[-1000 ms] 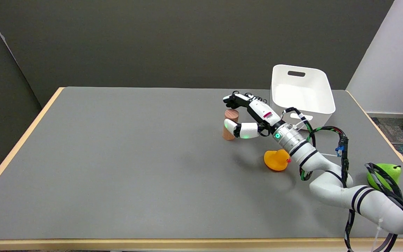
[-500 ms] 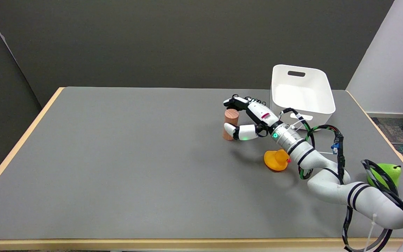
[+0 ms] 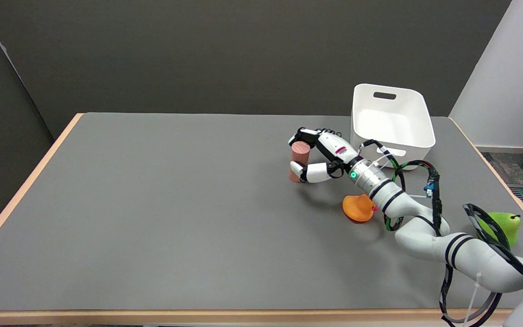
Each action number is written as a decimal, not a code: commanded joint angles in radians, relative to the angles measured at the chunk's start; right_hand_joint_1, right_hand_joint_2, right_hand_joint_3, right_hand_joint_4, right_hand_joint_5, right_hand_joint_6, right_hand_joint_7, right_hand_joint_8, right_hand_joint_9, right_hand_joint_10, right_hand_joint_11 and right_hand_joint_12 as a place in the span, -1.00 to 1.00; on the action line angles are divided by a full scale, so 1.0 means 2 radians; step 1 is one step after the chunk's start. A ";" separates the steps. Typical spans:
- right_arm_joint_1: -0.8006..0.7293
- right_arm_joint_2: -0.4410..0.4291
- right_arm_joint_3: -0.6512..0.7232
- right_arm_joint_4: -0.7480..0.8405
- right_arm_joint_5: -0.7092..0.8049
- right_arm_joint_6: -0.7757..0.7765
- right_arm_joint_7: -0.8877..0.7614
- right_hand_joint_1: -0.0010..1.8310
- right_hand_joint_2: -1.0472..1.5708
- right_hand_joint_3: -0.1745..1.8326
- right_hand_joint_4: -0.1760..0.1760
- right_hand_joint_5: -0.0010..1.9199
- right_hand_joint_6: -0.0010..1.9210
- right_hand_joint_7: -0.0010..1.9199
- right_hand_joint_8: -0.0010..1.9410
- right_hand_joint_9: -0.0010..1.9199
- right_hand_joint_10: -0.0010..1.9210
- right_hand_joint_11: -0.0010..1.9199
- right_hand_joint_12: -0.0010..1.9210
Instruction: Pick up the wooden cylinder.
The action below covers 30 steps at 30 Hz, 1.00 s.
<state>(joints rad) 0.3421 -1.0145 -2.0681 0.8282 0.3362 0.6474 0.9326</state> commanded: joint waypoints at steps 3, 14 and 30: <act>0.014 -0.008 -0.003 -0.014 -0.035 0.002 -0.003 0.03 0.61 -0.38 0.17 -0.27 0.57 -0.13 0.18 -0.23 0.37 -0.48 0.73; 0.016 -0.010 -0.003 -0.010 -0.052 0.007 -0.004 0.32 0.54 -0.30 -0.79 -0.34 0.58 -0.02 0.34 -0.16 0.47 -0.48 0.96; 0.010 0.022 0.118 0.104 -0.109 0.022 -0.057 0.32 0.55 -0.35 -0.72 -0.31 0.52 0.00 0.30 -0.12 0.47 -0.47 0.99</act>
<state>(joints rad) 0.3677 -1.0235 -2.0274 0.8574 0.2193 0.6763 0.9154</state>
